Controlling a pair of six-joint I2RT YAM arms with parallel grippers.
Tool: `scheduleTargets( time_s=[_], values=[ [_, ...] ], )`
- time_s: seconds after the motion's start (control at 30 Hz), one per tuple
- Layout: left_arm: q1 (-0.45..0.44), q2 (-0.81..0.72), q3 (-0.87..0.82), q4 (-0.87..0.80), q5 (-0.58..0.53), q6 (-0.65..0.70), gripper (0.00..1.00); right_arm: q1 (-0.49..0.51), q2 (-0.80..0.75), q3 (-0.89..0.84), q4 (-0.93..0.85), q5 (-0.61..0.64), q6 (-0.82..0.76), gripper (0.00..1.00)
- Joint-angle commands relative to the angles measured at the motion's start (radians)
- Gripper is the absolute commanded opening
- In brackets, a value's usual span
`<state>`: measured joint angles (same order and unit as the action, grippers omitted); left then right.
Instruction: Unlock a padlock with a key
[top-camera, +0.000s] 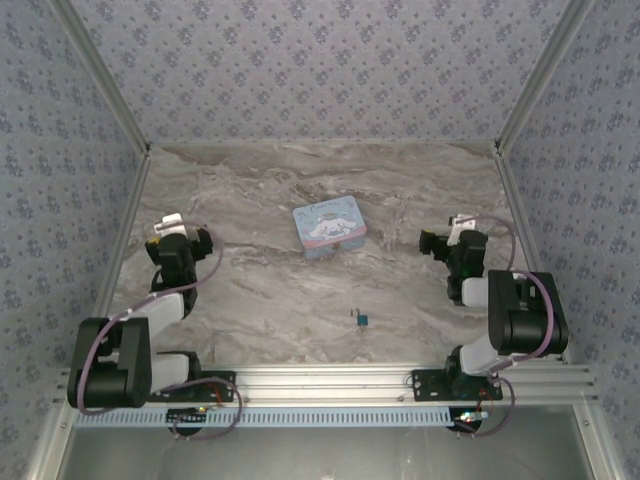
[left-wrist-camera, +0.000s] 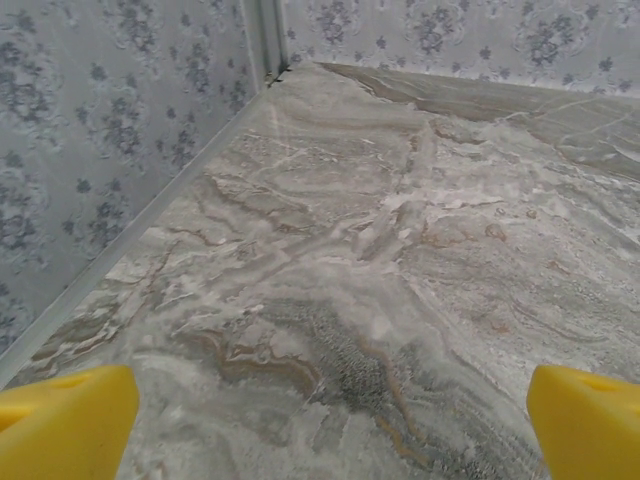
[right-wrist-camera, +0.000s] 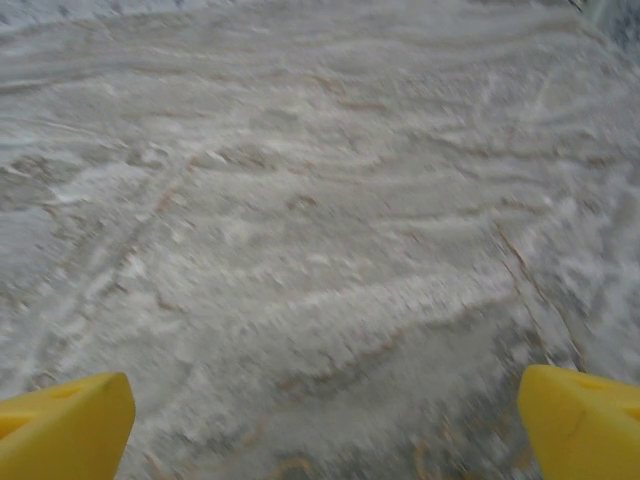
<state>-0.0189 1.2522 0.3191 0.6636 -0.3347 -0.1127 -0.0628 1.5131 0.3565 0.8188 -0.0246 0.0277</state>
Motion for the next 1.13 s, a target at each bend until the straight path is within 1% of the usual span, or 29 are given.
scheduleTargets(
  time_s=[0.0, 0.2, 0.27, 0.43, 1.1],
  values=[
    [0.02, 0.071, -0.014, 0.168, 0.113, 0.036, 0.99, 0.011, 0.006, 0.031, -0.012, 0.019, -0.036, 1.0],
    [0.024, 0.297, -0.006, 0.374, 0.204, 0.069, 0.99, 0.015, 0.008, 0.032, -0.011, 0.025, -0.04, 1.0],
    [0.029, 0.268, 0.072, 0.16, 0.236, 0.071, 1.0, 0.016, 0.006, 0.032, -0.012, 0.028, -0.041, 1.0],
    [0.033, 0.279, 0.087, 0.16, 0.241, 0.071, 0.99, 0.033, 0.008, 0.035, -0.015, 0.052, -0.052, 1.0],
    [0.032, 0.28, 0.087, 0.162, 0.237, 0.072, 0.99, 0.033, 0.007, 0.035, -0.018, 0.052, -0.054, 1.0]
  ],
)
